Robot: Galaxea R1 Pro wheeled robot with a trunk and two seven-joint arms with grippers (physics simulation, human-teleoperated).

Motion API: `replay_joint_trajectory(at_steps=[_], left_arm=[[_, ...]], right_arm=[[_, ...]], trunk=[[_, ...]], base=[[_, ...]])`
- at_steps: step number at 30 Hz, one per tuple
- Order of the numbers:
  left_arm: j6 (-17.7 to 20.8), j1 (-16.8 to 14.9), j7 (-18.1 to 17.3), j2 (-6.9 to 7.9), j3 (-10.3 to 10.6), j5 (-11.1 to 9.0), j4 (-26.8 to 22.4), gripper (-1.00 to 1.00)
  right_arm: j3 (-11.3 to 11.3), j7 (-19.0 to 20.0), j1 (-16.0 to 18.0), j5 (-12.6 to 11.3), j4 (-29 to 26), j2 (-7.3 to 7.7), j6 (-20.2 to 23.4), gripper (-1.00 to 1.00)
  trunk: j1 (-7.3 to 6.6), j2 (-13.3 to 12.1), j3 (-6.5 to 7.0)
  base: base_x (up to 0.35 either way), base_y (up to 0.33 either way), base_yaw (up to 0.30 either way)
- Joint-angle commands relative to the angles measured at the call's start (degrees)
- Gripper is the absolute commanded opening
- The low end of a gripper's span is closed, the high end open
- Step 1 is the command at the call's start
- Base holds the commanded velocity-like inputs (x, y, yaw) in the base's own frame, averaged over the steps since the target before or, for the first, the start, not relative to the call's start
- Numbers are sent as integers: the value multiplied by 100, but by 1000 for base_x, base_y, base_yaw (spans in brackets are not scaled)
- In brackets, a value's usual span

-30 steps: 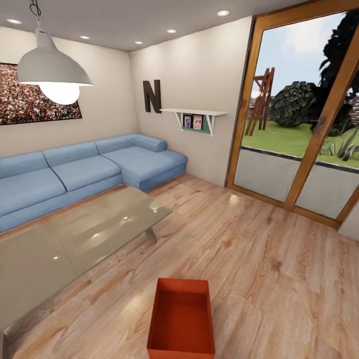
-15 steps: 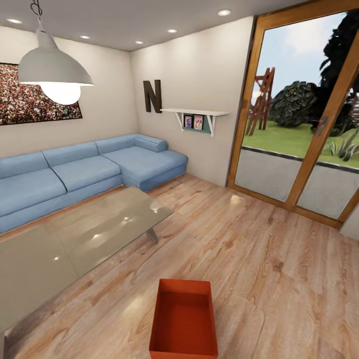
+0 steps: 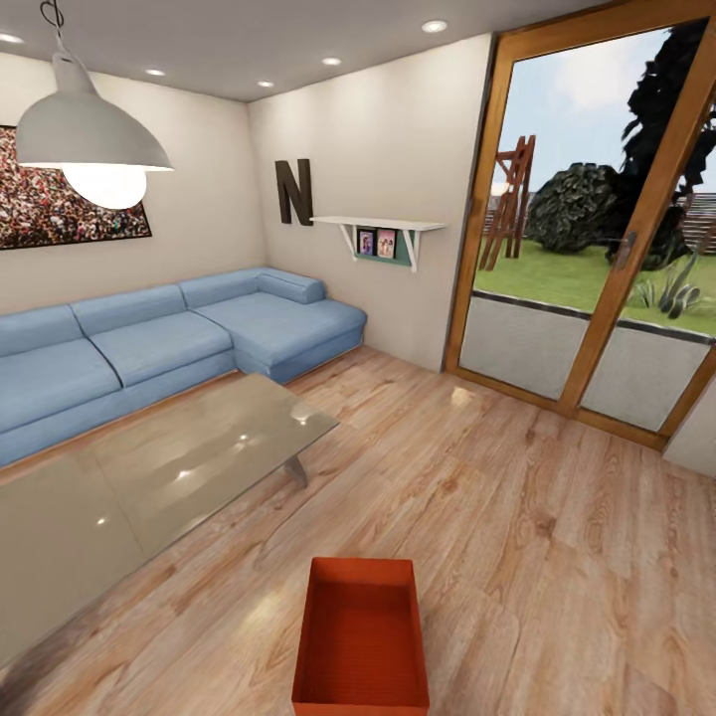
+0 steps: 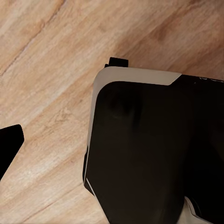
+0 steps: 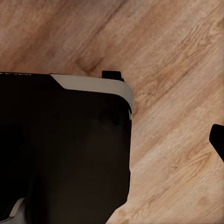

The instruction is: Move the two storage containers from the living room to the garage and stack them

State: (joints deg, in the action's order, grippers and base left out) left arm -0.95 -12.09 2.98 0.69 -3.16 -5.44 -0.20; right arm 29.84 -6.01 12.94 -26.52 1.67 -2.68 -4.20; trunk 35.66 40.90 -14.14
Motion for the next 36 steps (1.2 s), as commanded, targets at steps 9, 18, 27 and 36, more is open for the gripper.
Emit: replay_joint_trajectory(at_steps=[9,18,27,36], left_arm=[[-10,-4,1,0,-27,-45,3,100],[-10,-4,1,-7,-27,-45,3,100],[-11,-4,1,-7,-27,-45,3,100],[-10,-4,1,-7,-27,-45,3,100]], right_arm=[[48,-3,7,-39,18,3,-37,100],[48,4,7,-25,18,4,-34,100],[48,8,7,-29,18,-4,-25,100],[48,4,7,-29,18,12,-37,100]], trunk=[[1,6,-8],[1,6,-8],[1,6,-8],[1,6,-82]], base=[[0,0,-1],[0,0,0],[0,0,0],[0,0,0]])
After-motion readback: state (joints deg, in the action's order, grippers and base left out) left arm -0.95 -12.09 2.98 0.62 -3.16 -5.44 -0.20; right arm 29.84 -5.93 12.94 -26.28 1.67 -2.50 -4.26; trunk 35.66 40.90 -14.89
